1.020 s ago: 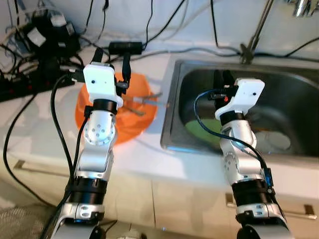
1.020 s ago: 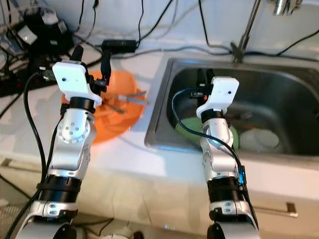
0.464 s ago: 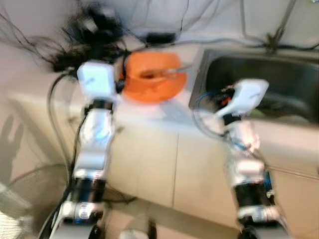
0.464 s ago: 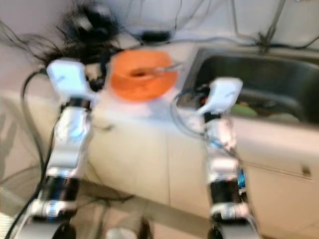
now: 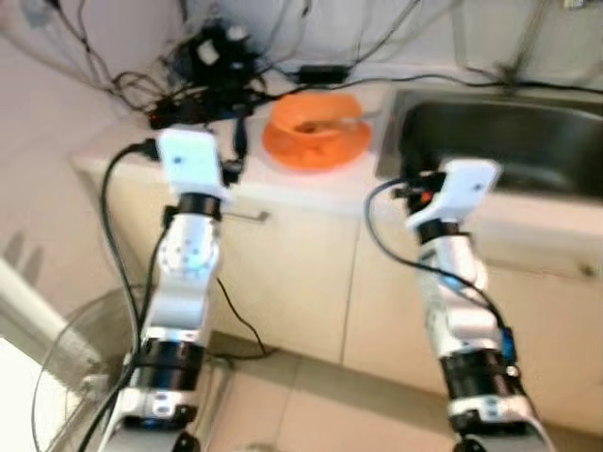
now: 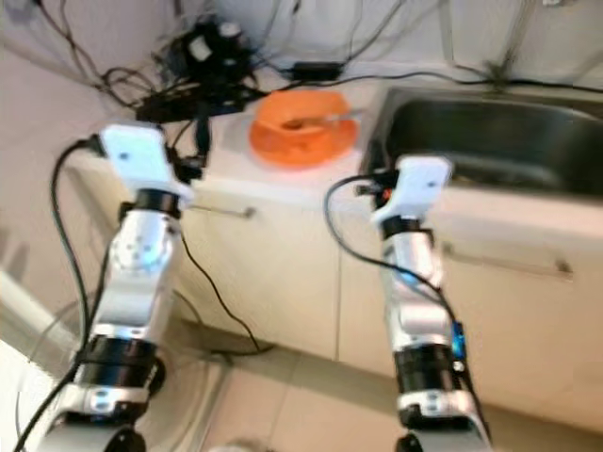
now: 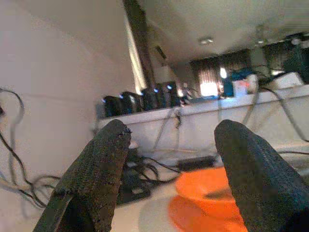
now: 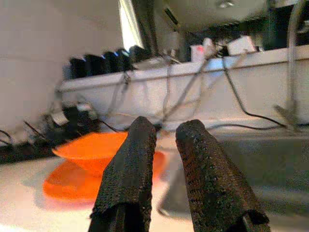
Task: Kitchen organization
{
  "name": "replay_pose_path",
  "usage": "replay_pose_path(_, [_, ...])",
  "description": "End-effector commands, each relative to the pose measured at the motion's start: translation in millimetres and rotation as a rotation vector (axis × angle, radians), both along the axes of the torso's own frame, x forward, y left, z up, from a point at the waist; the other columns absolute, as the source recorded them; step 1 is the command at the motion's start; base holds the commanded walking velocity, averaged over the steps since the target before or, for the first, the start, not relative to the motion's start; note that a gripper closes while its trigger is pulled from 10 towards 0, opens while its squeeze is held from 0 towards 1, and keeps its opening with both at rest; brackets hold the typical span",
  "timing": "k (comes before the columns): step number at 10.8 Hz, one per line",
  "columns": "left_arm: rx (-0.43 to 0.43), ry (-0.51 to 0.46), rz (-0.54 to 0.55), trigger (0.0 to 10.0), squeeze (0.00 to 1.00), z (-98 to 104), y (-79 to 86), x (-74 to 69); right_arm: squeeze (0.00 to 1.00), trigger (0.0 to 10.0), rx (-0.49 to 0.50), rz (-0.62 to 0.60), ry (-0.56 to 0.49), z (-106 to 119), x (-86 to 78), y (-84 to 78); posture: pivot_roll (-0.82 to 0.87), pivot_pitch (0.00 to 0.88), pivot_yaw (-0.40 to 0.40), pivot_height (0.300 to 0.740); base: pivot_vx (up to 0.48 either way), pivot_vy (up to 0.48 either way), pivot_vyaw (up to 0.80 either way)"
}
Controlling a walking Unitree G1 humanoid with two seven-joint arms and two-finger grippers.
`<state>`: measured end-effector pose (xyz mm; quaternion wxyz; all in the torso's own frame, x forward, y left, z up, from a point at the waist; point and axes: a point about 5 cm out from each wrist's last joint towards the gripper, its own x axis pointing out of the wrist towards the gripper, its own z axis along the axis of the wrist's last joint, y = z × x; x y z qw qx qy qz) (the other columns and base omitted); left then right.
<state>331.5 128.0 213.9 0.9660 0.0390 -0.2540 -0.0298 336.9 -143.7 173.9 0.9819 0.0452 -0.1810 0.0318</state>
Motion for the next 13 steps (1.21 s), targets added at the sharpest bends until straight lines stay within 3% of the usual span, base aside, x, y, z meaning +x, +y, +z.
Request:
replay_pose_path(1, [-0.016,0.111,0.006,10.0,0.00,-24.5,3.8,1.8,0.00,10.0,0.002,-0.003,0.015,-2.2,0.5,1.6,0.09,0.010,0.074,0.740,0.000,0.000,0.00])
replay_pose_path(3, [-0.017,0.163,0.005,10.0,0.00,-37.3,2.8,1.9,0.00,10.0,-0.007,0.006,0.048,-11.5,-0.1,2.6,0.09,0.010,0.073,0.740,0.000,0.000,0.00])
replay_pose_path(6, [-0.020,0.345,0.011,10.0,0.00,-88.6,8.3,-6.6,0.00,10.0,-0.038,0.001,0.179,-50.3,-9.2,-0.4,0.09,0.004,0.073,0.740,0.000,0.000,0.00])
replay_pose_path(9, [-0.005,0.325,0.026,10.0,0.00,-85.9,11.0,-3.8,0.00,10.0,-0.055,-0.038,0.156,-47.3,-10.1,-10.2,0.09,0.000,0.075,0.740,0.000,0.000,0.00])
replay_pose_path(13, [0.011,0.288,0.022,10.0,0.00,-77.4,6.6,1.8,0.00,10.0,-0.037,-0.027,0.122,-39.2,-7.1,-4.3,0.08,0.000,0.089,0.740,0.000,0.000,-0.17])
